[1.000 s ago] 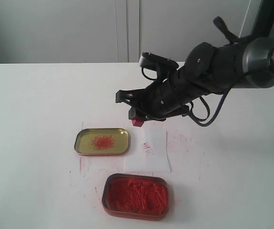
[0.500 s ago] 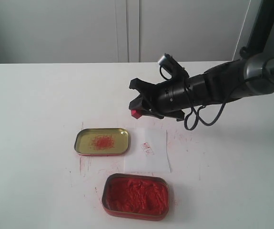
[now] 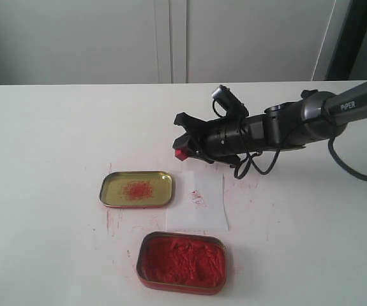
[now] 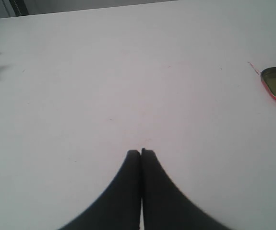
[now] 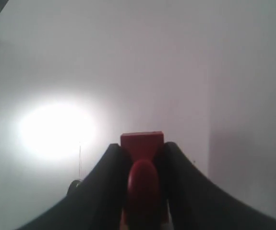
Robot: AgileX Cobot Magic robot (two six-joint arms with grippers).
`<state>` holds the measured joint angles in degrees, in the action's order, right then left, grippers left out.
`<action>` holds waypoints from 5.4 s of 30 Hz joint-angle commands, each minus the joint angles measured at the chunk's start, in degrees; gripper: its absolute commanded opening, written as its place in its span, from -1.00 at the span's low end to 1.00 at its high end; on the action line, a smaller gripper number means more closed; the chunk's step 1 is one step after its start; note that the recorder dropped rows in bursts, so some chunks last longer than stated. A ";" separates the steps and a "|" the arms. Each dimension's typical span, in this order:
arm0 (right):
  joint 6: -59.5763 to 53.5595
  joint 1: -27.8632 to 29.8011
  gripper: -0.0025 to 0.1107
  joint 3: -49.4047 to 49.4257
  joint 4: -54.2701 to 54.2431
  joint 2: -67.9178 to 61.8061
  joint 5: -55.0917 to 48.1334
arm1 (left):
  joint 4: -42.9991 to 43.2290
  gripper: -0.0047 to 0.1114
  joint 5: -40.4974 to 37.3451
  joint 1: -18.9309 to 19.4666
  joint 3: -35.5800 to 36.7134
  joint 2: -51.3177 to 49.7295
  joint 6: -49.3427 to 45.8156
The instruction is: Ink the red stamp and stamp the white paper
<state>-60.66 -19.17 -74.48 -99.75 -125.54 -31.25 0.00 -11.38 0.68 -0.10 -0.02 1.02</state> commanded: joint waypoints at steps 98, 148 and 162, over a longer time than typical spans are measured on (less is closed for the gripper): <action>30.59 2.10 -0.96 5.35 48.32 14.72 6.31 | -0.33 -0.92 0.25 -0.28 0.10 0.02 0.22; 54.45 17.20 -0.96 40.06 96.56 88.27 -7.29 | -0.33 -0.92 0.25 -0.28 0.10 0.02 0.22; 54.45 17.20 -0.96 47.74 97.06 110.28 -6.08 | -0.33 -0.92 0.25 -0.28 0.10 0.02 0.22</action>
<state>-6.22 -2.35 -27.19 -3.51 -16.95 -38.13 0.00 -11.38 0.68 -0.10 -0.02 1.02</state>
